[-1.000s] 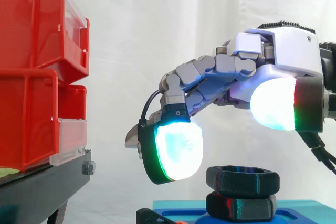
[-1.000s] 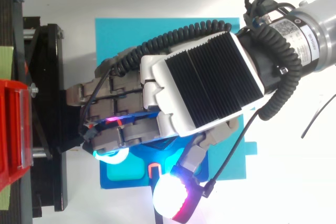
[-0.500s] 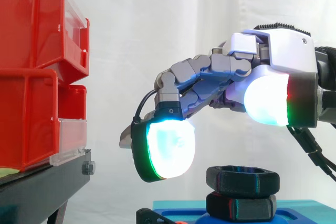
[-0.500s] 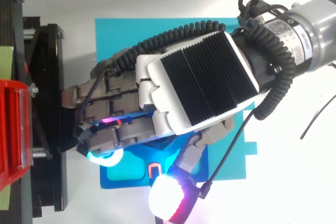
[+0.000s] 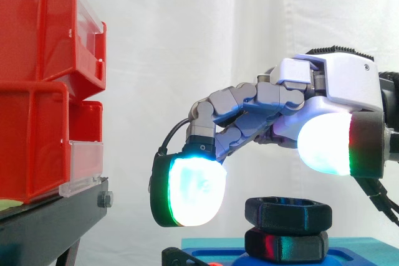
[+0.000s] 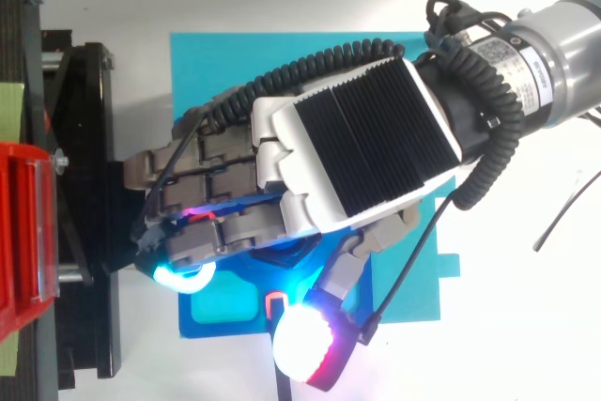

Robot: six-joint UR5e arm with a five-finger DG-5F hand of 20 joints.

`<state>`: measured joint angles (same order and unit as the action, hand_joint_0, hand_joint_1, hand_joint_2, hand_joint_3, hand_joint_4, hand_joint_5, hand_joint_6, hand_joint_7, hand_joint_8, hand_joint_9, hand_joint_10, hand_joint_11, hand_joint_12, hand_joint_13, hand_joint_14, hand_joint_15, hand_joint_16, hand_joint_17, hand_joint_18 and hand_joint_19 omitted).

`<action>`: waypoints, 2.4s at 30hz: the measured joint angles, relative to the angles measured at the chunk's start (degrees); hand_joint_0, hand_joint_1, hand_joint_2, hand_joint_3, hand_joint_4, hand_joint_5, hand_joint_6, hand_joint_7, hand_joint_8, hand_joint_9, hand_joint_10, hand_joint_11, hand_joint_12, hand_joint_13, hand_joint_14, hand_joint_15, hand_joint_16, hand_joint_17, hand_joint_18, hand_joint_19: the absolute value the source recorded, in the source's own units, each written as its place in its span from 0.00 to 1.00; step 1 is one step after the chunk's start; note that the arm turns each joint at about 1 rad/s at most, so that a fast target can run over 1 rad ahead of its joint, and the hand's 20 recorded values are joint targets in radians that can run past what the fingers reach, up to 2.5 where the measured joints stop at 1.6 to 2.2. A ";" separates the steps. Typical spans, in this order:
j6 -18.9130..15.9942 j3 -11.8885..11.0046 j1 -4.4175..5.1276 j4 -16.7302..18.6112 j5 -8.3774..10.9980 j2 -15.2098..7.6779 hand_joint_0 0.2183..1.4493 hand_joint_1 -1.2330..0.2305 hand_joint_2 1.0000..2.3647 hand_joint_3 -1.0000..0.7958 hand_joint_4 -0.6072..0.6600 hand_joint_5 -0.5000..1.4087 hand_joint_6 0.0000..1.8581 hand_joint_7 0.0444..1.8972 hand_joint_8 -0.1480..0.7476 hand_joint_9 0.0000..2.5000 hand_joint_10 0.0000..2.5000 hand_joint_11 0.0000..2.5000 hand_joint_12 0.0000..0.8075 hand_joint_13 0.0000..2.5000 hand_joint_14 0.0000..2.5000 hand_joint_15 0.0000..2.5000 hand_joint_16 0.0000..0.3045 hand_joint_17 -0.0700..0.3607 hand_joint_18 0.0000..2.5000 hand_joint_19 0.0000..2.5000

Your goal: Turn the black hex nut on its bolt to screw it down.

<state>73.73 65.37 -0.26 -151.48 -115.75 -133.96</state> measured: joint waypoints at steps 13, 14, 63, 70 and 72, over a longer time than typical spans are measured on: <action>-0.07 0.02 -0.58 -0.16 -0.23 0.01 0.22 0.62 0.00 0.28 0.75 0.20 0.27 0.59 0.55 0.29 0.01 0.18 0.45 0.23 0.00 0.07 0.17 0.43 0.26 0.18; -0.08 0.02 -0.63 -0.17 -0.24 0.01 0.22 0.62 0.00 0.28 0.75 0.20 0.27 0.59 0.55 0.29 0.00 0.19 0.44 0.23 0.00 0.07 0.17 0.43 0.26 0.18; 3.31 0.02 -3.51 -4.70 -2.85 0.02 0.22 0.63 0.00 0.28 0.73 0.20 0.37 0.52 0.56 0.32 0.01 0.20 0.44 0.23 0.00 0.07 0.17 0.43 0.27 0.18; 5.18 0.02 -4.28 -7.05 -3.19 0.02 0.22 0.64 0.00 0.28 0.75 0.20 0.27 0.60 0.56 0.30 0.00 0.20 0.45 0.23 0.00 0.07 0.17 0.43 0.27 0.18; 5.44 0.02 -4.60 -7.44 -3.29 0.02 0.21 0.64 0.00 0.28 0.75 0.19 0.27 0.57 0.56 0.30 0.00 0.19 0.45 0.23 0.00 0.07 0.17 0.43 0.27 0.18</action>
<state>79.17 65.39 -4.86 -158.92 -119.04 -133.94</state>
